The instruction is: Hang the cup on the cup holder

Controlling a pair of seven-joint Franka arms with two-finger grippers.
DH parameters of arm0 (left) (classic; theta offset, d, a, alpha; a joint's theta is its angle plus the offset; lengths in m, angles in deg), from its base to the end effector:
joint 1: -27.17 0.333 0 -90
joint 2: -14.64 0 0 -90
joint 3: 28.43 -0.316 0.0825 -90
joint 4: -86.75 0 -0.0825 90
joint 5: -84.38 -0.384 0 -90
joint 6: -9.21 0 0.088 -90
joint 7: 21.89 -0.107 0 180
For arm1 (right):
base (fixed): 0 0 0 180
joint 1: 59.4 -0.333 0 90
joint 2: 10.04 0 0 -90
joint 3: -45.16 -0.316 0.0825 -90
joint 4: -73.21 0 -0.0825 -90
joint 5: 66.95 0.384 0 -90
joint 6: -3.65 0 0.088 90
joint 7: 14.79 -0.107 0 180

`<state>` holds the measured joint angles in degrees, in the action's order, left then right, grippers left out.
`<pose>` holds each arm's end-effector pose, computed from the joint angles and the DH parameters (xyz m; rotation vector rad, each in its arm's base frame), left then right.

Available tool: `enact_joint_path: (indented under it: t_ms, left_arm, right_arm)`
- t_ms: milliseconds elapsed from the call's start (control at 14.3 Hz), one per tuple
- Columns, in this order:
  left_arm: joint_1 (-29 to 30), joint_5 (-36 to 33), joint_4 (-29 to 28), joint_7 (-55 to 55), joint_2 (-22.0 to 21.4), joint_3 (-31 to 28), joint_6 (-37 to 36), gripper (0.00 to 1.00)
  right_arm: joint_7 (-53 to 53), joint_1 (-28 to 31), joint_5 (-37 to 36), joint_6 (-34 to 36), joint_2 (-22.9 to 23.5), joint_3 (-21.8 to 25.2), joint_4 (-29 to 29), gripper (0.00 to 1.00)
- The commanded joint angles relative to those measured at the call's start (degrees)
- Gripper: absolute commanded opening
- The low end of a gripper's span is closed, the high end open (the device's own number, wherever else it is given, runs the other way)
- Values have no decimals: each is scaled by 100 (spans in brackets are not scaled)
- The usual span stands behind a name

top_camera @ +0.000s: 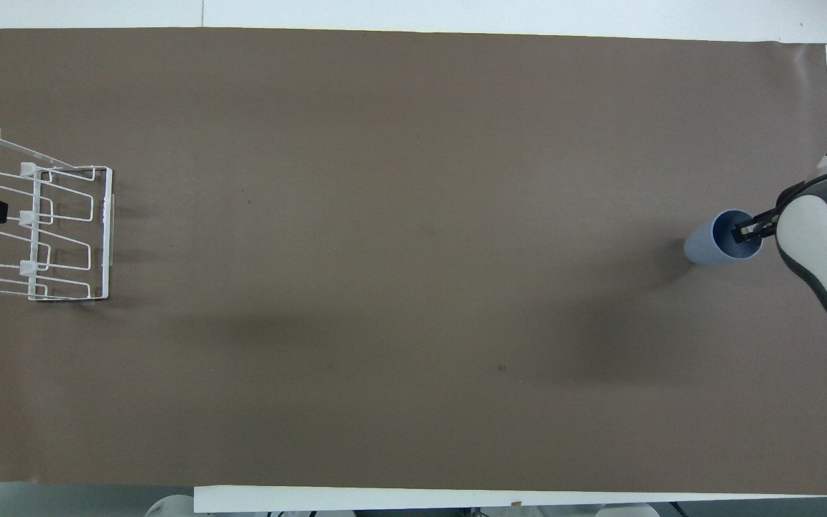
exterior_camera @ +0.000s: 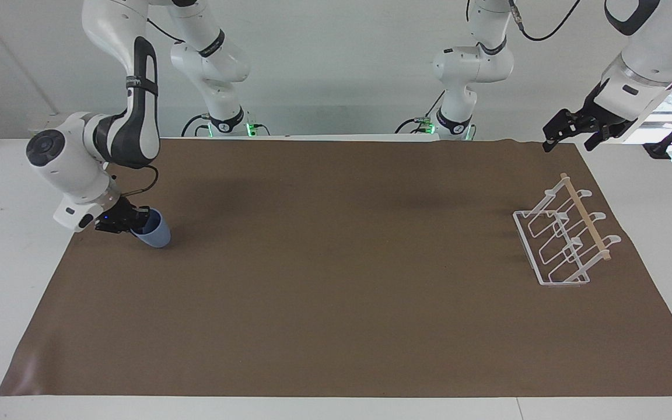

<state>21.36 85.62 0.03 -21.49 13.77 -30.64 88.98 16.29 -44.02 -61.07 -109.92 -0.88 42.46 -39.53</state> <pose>0.5297 -0.0358 0.6446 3.1175 -0.0914 -0.1668 0.5604 -0.1202 0.3808 -2.9647 -0.4075 0.1471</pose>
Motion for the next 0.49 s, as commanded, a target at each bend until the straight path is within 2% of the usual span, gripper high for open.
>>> enact_joint_path:
  t_ms: [0,209,419]
  left_arm:
    - [-69,-45,-134,-66,-133,-34,-66,100]
    - [-26,-45,-195,-66,-185,-34,-84,100]
    - [-69,-45,-467,4,-326,-43,-85,100]
  right_arm:
    - [241,0,1235,668,-81,-379,252,0]
    - [223,-341,2229,835,-81,-645,252,0]
    - [-91,-772,3721,783,-125,-645,191,0]
